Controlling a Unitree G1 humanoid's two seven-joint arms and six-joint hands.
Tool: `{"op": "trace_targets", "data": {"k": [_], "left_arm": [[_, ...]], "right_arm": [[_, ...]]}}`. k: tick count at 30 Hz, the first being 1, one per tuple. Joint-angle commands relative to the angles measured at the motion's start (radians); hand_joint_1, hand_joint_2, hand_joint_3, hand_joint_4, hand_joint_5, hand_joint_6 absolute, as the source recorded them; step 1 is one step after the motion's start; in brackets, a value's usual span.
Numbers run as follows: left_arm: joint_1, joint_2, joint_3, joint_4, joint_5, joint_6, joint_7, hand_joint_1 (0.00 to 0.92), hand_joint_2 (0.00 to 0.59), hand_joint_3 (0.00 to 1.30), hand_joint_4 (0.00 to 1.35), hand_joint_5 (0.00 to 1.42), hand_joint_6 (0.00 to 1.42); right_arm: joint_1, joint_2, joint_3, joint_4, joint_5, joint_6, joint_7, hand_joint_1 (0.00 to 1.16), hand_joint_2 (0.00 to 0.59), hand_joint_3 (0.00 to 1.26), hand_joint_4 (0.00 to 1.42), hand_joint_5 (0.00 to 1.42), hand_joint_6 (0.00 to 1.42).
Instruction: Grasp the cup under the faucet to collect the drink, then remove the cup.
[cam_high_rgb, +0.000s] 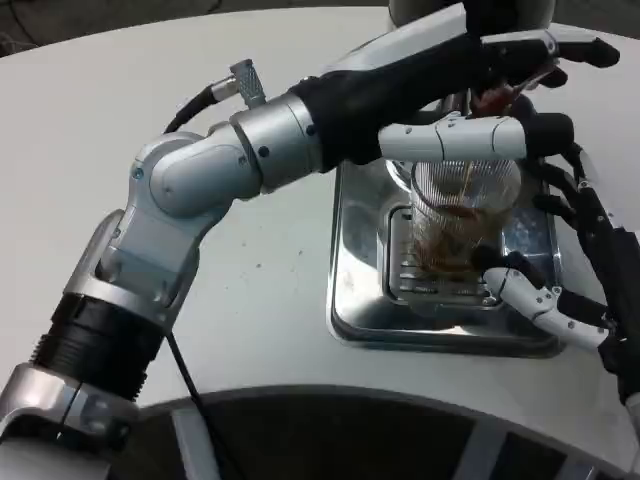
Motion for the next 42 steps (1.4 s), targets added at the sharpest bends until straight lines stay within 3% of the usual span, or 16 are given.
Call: {"op": "trace_targets", "data": {"k": [1, 20, 42], "left_arm": [[0.005, 0.013, -0.016, 0.015, 0.017, 0.005, -0.035, 0.000, 0.067, 0.18, 0.08, 0.15, 0.11], [-0.007, 0.019, 0.004, 0.022, 0.001, 0.001, -0.045, 0.000, 0.058, 0.18, 0.10, 0.16, 0.13], [-0.016, 0.022, 0.005, 0.043, 0.000, -0.008, -0.052, 0.000, 0.061, 0.19, 0.10, 0.16, 0.13]], "right_arm": [[-0.019, 0.005, 0.008, 0.031, 0.019, -0.037, -0.015, 0.65, 0.217, 0.01, 0.10, 0.18, 0.01], [-0.111, 0.017, 0.064, 0.162, 0.017, -0.080, -0.047, 0.64, 0.226, 0.04, 0.12, 0.21, 0.02], [-0.182, 0.027, 0.077, 0.266, 0.010, -0.088, -0.079, 0.64, 0.226, 0.04, 0.12, 0.21, 0.02]]}}
